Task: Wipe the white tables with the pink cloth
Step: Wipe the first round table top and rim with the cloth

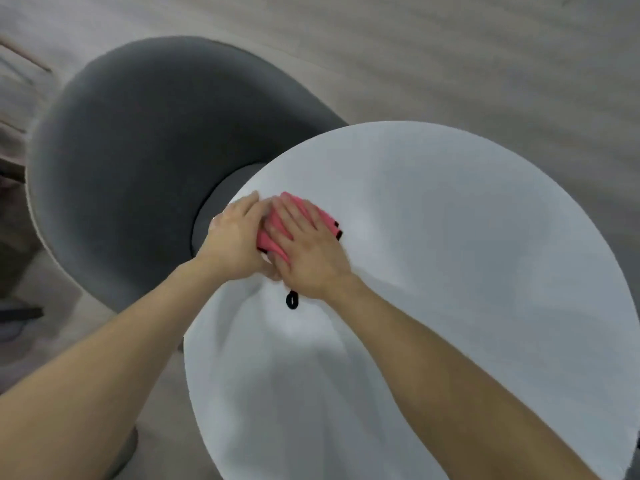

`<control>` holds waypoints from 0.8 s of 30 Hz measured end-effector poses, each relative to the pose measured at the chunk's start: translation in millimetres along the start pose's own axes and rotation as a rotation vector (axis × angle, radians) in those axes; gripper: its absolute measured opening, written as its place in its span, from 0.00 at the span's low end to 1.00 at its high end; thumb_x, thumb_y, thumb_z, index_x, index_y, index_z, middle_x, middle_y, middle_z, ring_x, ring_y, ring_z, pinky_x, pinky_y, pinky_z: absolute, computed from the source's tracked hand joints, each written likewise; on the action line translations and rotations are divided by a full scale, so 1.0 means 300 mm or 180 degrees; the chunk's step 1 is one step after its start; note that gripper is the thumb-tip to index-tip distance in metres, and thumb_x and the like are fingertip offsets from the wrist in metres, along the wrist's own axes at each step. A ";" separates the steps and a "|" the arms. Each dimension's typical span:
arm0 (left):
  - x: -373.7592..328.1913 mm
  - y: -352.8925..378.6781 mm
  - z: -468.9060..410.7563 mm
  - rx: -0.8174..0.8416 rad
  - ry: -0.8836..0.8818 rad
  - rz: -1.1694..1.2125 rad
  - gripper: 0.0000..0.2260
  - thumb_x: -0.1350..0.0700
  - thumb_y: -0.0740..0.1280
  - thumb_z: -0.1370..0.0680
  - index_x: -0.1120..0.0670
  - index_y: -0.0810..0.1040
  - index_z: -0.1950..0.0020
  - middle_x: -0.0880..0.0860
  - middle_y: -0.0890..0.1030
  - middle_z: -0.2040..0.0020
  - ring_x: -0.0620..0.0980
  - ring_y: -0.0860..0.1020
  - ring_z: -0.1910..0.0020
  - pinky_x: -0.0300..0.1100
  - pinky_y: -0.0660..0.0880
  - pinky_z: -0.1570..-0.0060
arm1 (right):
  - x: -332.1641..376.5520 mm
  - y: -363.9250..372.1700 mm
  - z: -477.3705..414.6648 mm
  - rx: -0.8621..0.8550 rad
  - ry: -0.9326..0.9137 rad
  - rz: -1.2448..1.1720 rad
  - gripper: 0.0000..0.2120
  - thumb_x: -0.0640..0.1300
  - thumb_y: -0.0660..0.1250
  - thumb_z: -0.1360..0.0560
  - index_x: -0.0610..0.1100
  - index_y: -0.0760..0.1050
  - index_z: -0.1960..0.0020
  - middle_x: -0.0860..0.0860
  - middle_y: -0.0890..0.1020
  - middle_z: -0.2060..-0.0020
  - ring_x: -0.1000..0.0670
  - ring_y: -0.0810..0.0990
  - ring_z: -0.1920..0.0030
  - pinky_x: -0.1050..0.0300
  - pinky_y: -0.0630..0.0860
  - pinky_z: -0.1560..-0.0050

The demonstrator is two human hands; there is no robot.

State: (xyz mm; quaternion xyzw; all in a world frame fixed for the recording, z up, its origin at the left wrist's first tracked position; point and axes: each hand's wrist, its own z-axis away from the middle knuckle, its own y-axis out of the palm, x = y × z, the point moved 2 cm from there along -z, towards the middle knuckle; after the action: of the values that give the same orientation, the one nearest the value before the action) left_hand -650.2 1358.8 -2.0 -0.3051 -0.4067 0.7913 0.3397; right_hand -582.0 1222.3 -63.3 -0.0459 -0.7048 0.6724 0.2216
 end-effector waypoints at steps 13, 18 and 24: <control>0.238 0.011 -0.062 0.0555 -0.0767 0.0468 0.62 0.39 0.88 0.40 0.47 0.56 0.15 0.48 0.83 0.42 0.57 0.83 0.44 0.55 0.83 0.44 | -0.052 0.004 -0.192 -0.0546 0.1211 0.0113 0.29 0.54 0.52 0.12 0.46 0.61 0.14 0.40 0.60 0.15 0.38 0.54 0.13 0.37 0.54 0.16; 0.281 0.047 -0.069 0.0584 -0.0648 0.0545 0.66 0.38 0.87 0.36 0.45 0.45 0.11 0.47 0.81 0.42 0.55 0.83 0.45 0.54 0.82 0.43 | -0.186 -0.030 -0.253 0.0120 -0.0686 0.0339 0.26 0.57 0.50 0.10 0.52 0.64 0.15 0.48 0.61 0.14 0.45 0.52 0.13 0.42 0.54 0.15; 0.285 0.042 -0.077 0.0619 -0.0652 0.0562 0.67 0.38 0.87 0.38 0.44 0.46 0.12 0.49 0.83 0.39 0.55 0.83 0.46 0.56 0.83 0.45 | -0.283 -0.049 -0.274 -0.0818 0.2208 0.0262 0.30 0.56 0.50 0.13 0.47 0.62 0.14 0.39 0.61 0.15 0.38 0.54 0.14 0.36 0.53 0.16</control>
State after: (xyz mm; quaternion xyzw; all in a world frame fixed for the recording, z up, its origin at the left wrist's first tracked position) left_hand -686.1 1430.4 -41.5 -0.2230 -0.3323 0.8807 0.2535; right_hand -471.6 1266.4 -70.6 -0.3268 -0.6640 0.5313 0.4124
